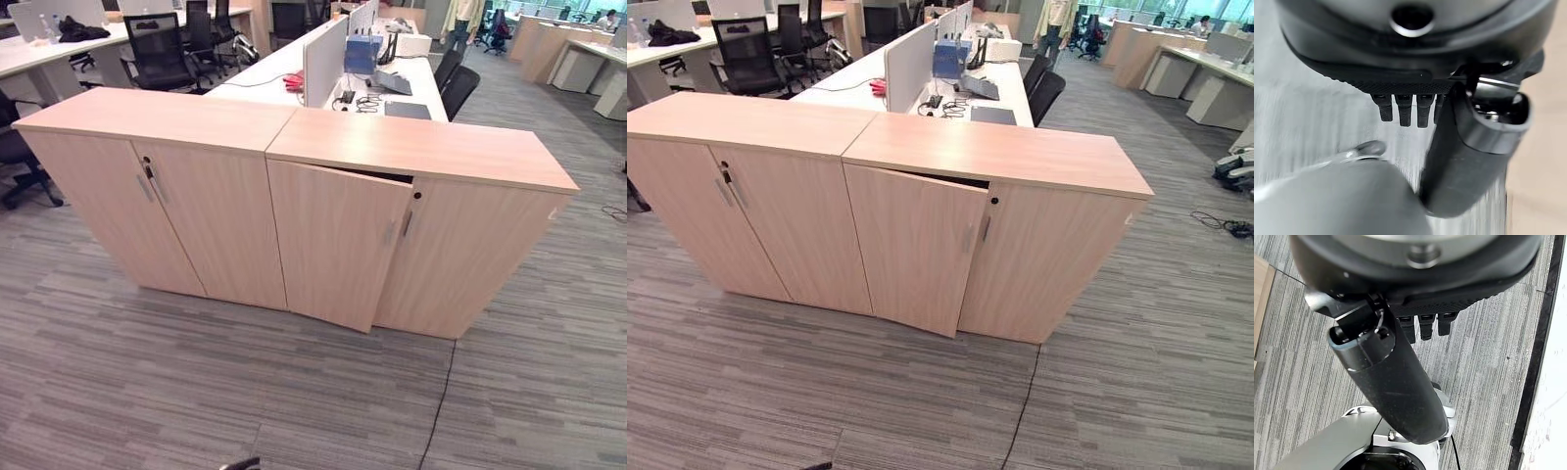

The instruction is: Put the empty folder in the office cabinet

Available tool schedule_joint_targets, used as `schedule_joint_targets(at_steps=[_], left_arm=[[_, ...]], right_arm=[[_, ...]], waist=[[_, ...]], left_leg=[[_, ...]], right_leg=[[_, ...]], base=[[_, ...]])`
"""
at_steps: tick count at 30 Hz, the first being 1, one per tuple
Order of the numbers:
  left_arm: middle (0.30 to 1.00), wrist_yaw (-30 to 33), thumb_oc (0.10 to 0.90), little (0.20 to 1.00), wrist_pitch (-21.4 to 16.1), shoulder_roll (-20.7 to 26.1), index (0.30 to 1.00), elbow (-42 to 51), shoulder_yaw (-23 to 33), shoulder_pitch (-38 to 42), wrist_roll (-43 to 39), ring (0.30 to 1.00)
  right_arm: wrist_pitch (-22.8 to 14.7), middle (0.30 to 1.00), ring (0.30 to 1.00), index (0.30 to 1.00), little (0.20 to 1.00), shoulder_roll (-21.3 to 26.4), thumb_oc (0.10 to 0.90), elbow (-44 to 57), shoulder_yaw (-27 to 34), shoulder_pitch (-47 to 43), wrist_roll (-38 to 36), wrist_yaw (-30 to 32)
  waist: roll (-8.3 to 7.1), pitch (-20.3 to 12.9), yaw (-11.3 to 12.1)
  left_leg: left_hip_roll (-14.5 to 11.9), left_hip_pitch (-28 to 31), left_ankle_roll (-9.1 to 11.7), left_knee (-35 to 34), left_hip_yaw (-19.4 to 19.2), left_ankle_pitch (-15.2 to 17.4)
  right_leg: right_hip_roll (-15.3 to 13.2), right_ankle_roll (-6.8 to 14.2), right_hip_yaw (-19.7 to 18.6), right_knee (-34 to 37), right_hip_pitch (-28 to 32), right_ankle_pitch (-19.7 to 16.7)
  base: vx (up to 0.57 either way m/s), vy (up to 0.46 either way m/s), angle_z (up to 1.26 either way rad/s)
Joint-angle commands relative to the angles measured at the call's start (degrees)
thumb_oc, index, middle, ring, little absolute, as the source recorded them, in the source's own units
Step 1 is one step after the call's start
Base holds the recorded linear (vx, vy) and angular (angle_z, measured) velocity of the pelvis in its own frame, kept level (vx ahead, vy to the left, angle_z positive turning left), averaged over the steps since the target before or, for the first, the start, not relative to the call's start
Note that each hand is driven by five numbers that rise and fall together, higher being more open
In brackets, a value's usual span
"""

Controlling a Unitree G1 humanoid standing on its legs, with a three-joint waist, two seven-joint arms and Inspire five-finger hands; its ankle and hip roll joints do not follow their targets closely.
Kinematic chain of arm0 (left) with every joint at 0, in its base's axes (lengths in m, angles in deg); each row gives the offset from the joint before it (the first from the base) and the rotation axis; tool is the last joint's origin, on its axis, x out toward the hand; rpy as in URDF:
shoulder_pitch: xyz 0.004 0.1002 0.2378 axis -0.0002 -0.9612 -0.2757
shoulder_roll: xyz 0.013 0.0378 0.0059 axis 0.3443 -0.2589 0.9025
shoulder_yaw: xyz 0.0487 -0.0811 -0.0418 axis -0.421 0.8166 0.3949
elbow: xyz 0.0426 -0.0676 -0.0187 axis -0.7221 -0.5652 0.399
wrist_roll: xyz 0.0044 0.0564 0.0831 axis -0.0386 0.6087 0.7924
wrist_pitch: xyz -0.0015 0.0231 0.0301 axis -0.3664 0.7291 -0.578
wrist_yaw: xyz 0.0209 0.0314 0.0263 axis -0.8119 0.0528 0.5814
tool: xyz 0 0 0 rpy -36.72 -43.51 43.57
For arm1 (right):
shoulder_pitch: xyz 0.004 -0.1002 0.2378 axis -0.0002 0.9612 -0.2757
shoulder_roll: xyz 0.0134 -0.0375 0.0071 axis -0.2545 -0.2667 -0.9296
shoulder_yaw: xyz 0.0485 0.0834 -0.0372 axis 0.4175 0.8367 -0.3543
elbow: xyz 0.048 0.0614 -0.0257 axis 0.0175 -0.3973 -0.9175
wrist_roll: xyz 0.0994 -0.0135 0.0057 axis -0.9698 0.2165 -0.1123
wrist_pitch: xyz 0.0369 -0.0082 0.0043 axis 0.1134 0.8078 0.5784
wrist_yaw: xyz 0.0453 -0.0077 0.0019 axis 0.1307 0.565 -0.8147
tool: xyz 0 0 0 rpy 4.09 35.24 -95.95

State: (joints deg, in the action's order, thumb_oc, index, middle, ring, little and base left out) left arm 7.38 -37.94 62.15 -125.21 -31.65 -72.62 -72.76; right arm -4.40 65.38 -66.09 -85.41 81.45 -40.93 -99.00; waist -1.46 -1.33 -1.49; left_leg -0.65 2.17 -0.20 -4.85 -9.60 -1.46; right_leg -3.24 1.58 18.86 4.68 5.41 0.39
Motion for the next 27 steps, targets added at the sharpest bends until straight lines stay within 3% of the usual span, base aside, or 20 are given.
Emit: schedule_joint_targets(at_steps=[1,27], left_arm=[[0.900,-1.6,0.800,0.900,-0.4,-1.4,0.900,-3.0,1.0,1.4,2.6,0.900],[0.900,-1.6,0.800,0.900,1.2,-2.9,0.900,-6.5,1.8,2.6,2.8,0.900]], right_arm=[[-1.1,0.900,0.900,0.900,0.900,-1.1,0.800,-1.8,-2.1,-3.6,0.6,-0.4],[-0.4,0.900,0.900,0.900,0.900,-2.0,0.800,-2.4,-3.2,-4.0,2.5,0.1]], waist=[[-0.69,-0.8,-0.7],[-0.18,-1.1,-1.2]], left_leg=[[0.9,0.6,0.2,-0.2,-0.5,4.1],[0.9,1.2,0.0,-0.2,-1.0,4.7]], right_leg=[[-0.9,3.4,0.3,0.3,-2.1,-0.1],[-0.8,3.4,-0.4,0.3,-1.8,0.3]], base=[[0.00,0.013,-0.23],[0.00,0.002,-0.02]])
